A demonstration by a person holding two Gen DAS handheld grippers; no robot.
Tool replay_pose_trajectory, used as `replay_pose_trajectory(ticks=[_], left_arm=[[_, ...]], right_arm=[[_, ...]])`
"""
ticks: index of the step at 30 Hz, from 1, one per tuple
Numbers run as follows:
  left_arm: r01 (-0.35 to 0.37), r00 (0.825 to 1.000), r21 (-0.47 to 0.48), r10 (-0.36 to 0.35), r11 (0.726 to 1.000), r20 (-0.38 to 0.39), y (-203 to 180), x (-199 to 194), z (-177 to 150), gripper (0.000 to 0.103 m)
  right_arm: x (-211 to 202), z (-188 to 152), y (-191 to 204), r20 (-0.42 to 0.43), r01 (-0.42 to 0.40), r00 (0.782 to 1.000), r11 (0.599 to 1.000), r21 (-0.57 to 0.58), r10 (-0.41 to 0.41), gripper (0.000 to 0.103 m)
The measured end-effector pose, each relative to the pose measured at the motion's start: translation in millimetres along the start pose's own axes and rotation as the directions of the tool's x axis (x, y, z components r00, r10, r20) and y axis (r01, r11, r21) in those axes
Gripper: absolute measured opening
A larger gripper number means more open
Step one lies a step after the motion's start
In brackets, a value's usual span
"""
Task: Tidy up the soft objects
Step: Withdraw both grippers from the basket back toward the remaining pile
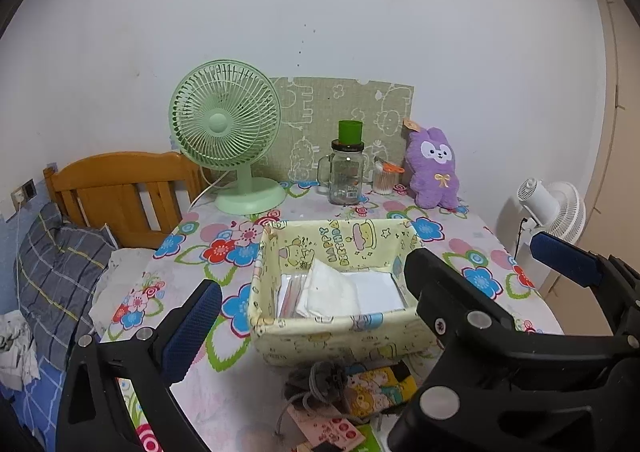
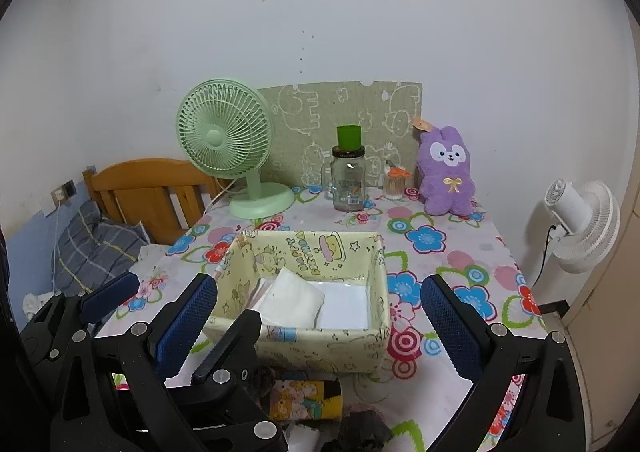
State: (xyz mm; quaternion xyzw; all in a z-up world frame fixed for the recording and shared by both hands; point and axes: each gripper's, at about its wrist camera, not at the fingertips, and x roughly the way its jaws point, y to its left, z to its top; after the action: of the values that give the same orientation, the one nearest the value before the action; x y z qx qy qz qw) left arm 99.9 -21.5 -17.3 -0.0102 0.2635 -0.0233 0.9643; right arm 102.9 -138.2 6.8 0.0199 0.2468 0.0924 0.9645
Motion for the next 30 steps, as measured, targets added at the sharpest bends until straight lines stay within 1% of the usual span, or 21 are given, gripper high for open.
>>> replay_pose_trajectory(ticks=[4, 9, 15, 18, 30], left_arm=[[0.003, 1.0, -0.009, -0.003, 1.0, 0.003, -1, -8, -7, 0.103], [-0.009, 1.0, -0.004, 0.009, 1.0, 0.014, -6, -18, -16, 0.103], [0.008, 1.0, -0.018, -0.008, 1.0, 0.006, -11, -24, -31, 0.103], [0.001, 1.0, -0.015, -0.001, 1.0, 0.008, -14, -28, -39, 0.103], [-0.004, 1.0, -0.026, 0.003, 1.0, -0.022, -18, -32, -68, 0.103]], right_arm=[[-10, -7, 0, 0.011, 0.001, 1.0, 1.0, -0.003, -0.001, 0.103], [-19, -16, -2, 0.016, -0.016, 1.0, 1.0, 0.006, 0.016, 0.103], [-29, -30, -5, 0.021, -0.007, 1.0, 1.0, 0.006, 0.007, 0.103], [-34, -38, -7, 0.023, -0.008, 1.0, 1.0, 0.005, 0.008, 0.103], [-40, -68, -9, -0.007, -0.017, 1.0, 1.0, 0.008, 0.017, 0.103]])
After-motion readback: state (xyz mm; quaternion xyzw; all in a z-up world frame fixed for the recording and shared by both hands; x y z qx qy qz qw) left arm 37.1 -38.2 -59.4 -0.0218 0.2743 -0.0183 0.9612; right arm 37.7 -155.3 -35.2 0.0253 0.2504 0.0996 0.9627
